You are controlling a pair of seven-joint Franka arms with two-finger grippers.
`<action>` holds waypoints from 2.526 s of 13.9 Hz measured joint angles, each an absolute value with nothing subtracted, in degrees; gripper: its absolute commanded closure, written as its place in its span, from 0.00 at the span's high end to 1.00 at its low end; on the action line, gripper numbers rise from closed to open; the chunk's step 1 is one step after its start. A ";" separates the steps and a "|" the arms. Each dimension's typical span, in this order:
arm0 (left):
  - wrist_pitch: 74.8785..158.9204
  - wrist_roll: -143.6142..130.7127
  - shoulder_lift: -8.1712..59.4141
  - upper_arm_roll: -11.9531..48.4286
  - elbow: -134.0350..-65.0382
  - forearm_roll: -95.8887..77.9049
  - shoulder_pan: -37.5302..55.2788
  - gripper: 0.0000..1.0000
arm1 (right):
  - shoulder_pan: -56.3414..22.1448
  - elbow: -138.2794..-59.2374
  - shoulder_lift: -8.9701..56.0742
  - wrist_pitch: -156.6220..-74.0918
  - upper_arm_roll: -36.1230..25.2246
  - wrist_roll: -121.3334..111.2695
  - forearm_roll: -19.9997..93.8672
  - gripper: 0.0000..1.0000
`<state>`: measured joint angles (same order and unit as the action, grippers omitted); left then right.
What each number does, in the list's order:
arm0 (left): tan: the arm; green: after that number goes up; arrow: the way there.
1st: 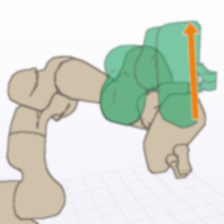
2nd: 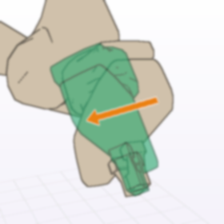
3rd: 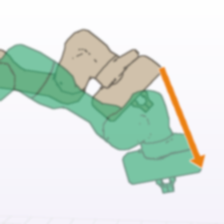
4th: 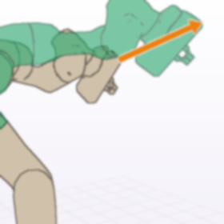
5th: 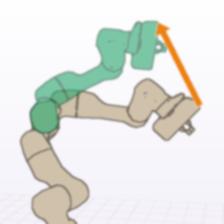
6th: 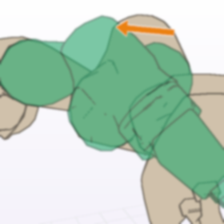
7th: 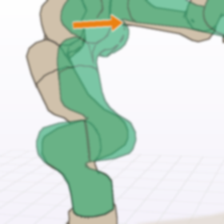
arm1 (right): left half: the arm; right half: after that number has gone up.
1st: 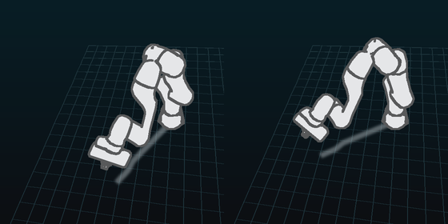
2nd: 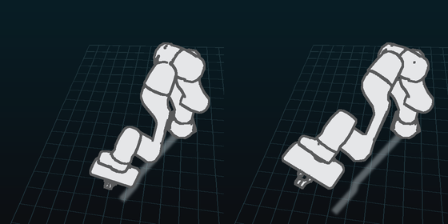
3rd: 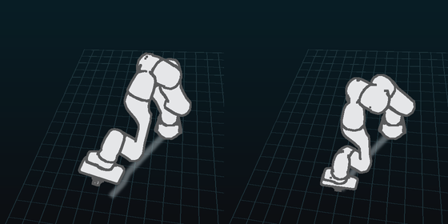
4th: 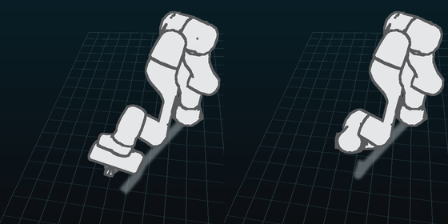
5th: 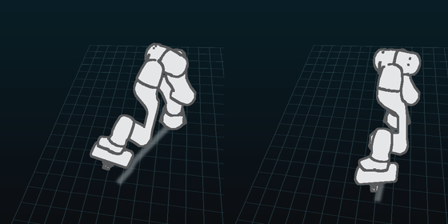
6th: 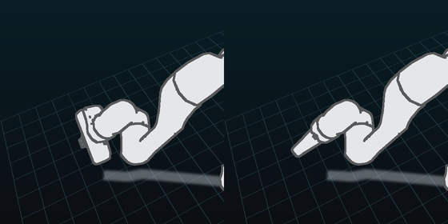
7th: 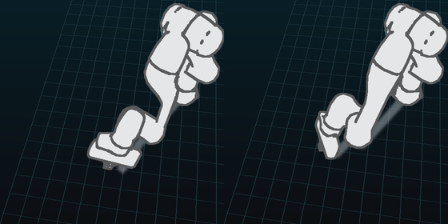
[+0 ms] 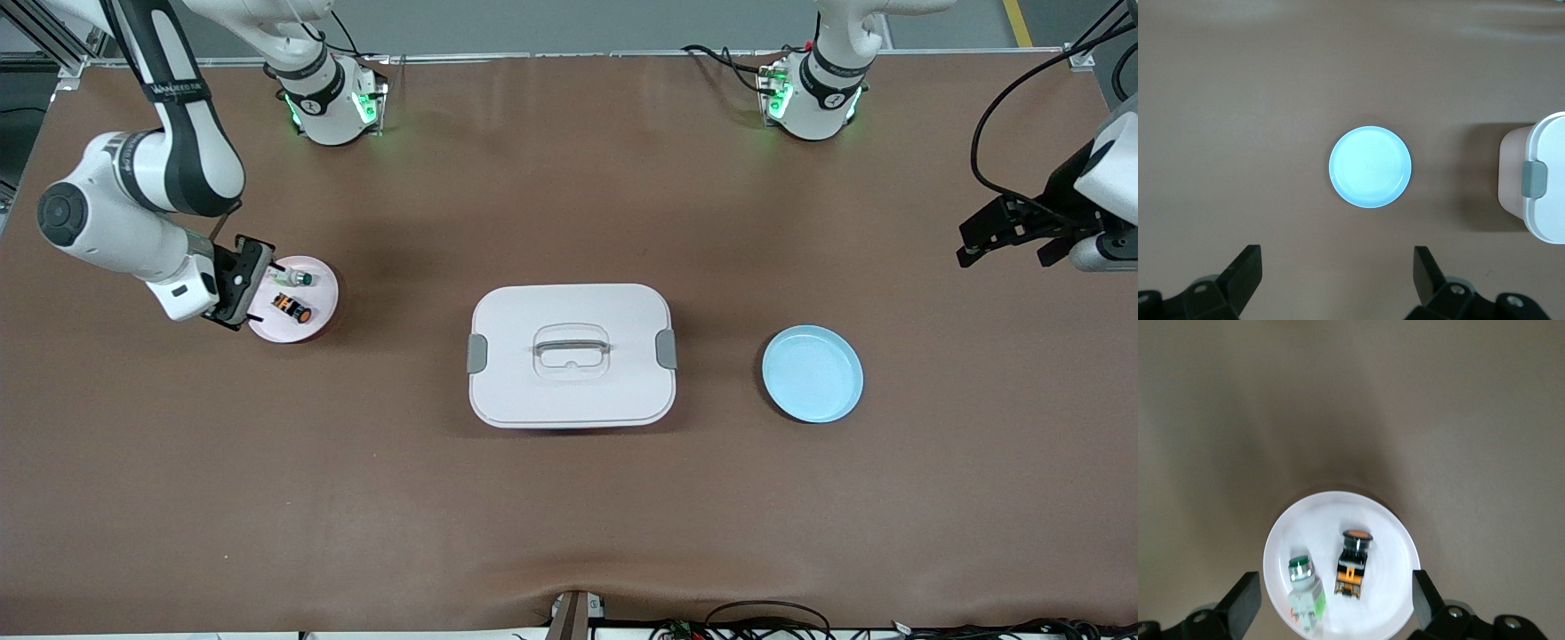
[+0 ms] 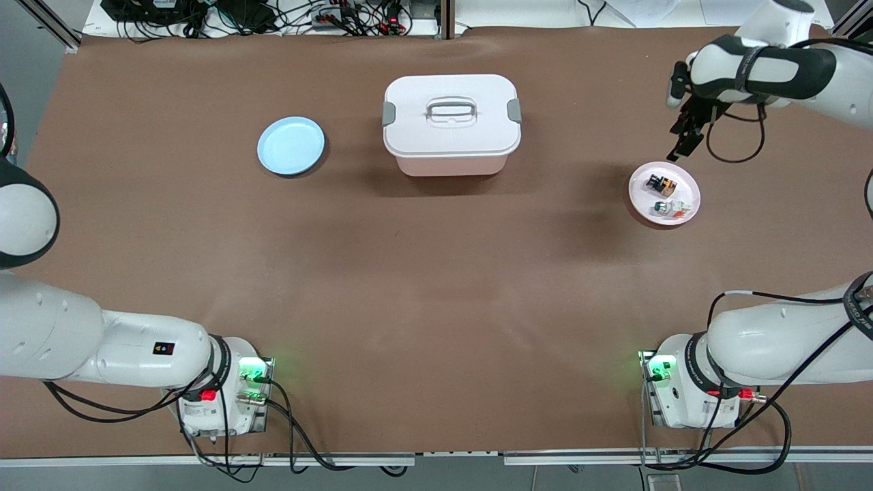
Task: Transfer orange switch to right arm and place
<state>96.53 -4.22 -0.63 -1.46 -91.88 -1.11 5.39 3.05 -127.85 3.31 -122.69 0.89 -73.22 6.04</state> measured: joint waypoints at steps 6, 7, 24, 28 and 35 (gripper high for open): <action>95.91 -4.22 -0.76 -1.46 -92.44 -1.10 5.36 1.00 | 0.25 -111.12 3.20 -103.99 1.00 -47.66 -2.15 1.00; 95.89 -4.22 -0.76 -1.46 -92.45 -1.10 5.36 1.00 | -0.51 -110.07 3.22 -102.52 1.03 -42.25 -2.30 1.00; 95.87 -4.22 -0.76 -1.46 -92.79 -1.10 5.31 1.00 | 2.06 -81.40 3.51 -84.06 0.03 -4.08 -2.64 1.00; 95.87 -4.22 -0.76 -1.46 -92.83 -1.10 5.29 1.00 | 2.09 -80.57 3.59 -82.00 0.07 -3.92 -2.62 1.00; 95.87 -4.22 -0.76 -1.46 -92.90 -1.10 5.27 1.00 | 3.05 -80.06 3.58 -77.69 -0.01 -0.92 -0.51 1.00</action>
<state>95.87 -4.22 -0.76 -1.46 -92.90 -1.10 5.27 3.05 -80.06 3.58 -77.69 -0.01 -0.92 -0.51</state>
